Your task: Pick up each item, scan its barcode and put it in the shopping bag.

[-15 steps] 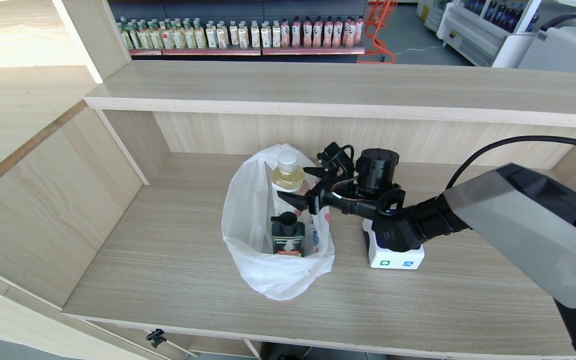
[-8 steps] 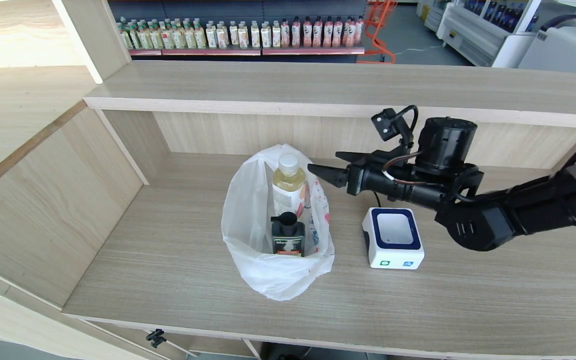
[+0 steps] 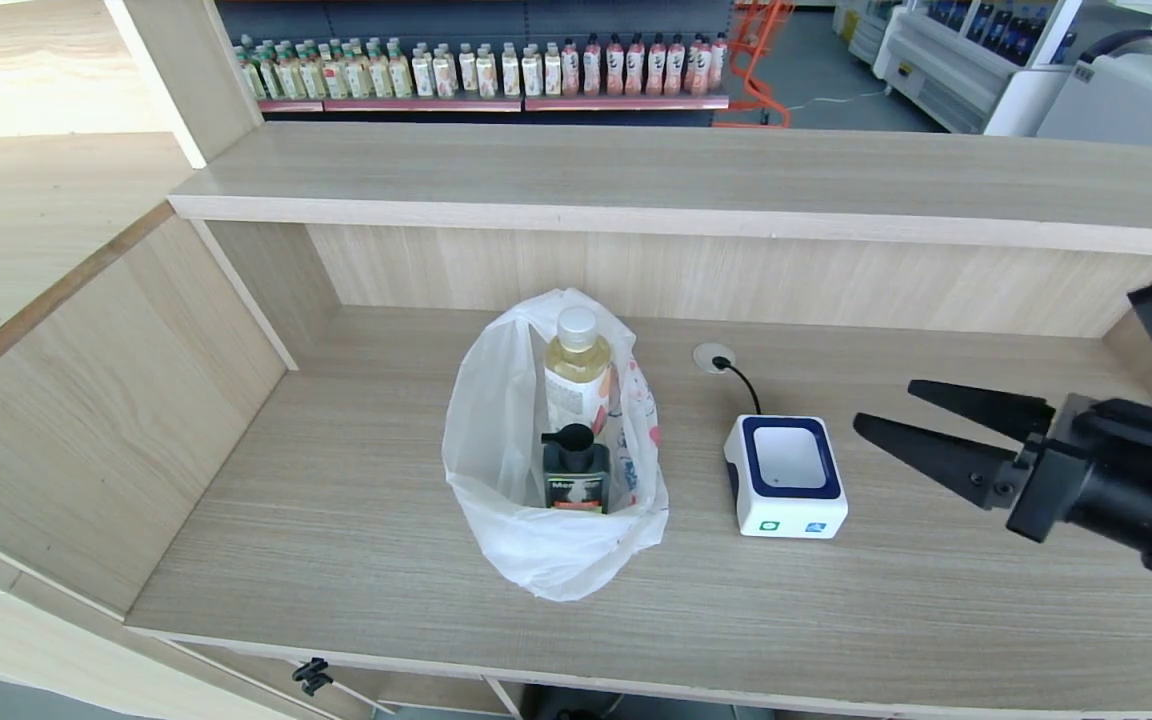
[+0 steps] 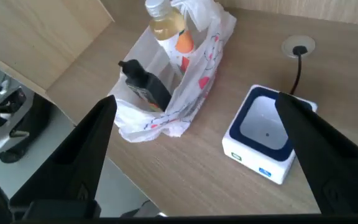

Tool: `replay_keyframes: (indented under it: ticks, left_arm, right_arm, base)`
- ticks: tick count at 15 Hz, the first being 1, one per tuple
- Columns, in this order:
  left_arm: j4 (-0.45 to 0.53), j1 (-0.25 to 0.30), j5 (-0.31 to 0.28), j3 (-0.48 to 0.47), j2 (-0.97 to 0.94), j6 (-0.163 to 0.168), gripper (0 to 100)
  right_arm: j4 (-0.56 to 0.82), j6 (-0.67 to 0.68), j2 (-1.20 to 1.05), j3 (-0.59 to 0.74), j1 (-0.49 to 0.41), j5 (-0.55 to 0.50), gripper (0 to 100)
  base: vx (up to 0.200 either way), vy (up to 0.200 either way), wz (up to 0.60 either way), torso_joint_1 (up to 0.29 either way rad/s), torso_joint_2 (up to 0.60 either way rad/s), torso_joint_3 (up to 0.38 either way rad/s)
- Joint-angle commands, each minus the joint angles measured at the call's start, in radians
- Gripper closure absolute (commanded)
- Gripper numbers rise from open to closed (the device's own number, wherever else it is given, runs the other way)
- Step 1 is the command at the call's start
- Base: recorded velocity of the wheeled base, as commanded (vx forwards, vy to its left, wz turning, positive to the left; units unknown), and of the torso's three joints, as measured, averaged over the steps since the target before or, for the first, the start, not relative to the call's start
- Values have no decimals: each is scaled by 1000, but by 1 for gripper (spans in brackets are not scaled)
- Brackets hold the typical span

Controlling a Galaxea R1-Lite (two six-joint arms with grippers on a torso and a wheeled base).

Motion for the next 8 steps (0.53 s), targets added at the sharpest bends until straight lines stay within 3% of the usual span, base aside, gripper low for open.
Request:
replay_keyframes:
  ticks: [1, 3, 5, 6, 8]
  left_arm:
    - [0, 0, 0, 0, 0, 0, 0]
    - [0, 0, 0, 0, 0, 0, 0]
    - [0, 0, 0, 2, 0, 0, 0]
    - [0, 0, 0, 0, 0, 0, 0]
    - [0, 0, 0, 0, 0, 0, 0]
  right_arm:
    - [248, -102, -538, 338, -132, -166, 0]
    - [509, -102, -867, 404, -188, -284, 0]
    - [620, -119, -1080, 435, -211, -293, 0]
    - [752, -125, -1192, 435, -220, -317, 0]
    - [741, -138, -1179, 435, -219, -357, 0]
  base:
    - [0, 0, 0, 0, 0, 0]
    - [0, 0, 0, 0, 0, 0]
    - [0, 0, 0, 0, 0, 0]
    - [0, 0, 0, 0, 0, 0]
    - [0, 0, 0, 0, 0, 0]
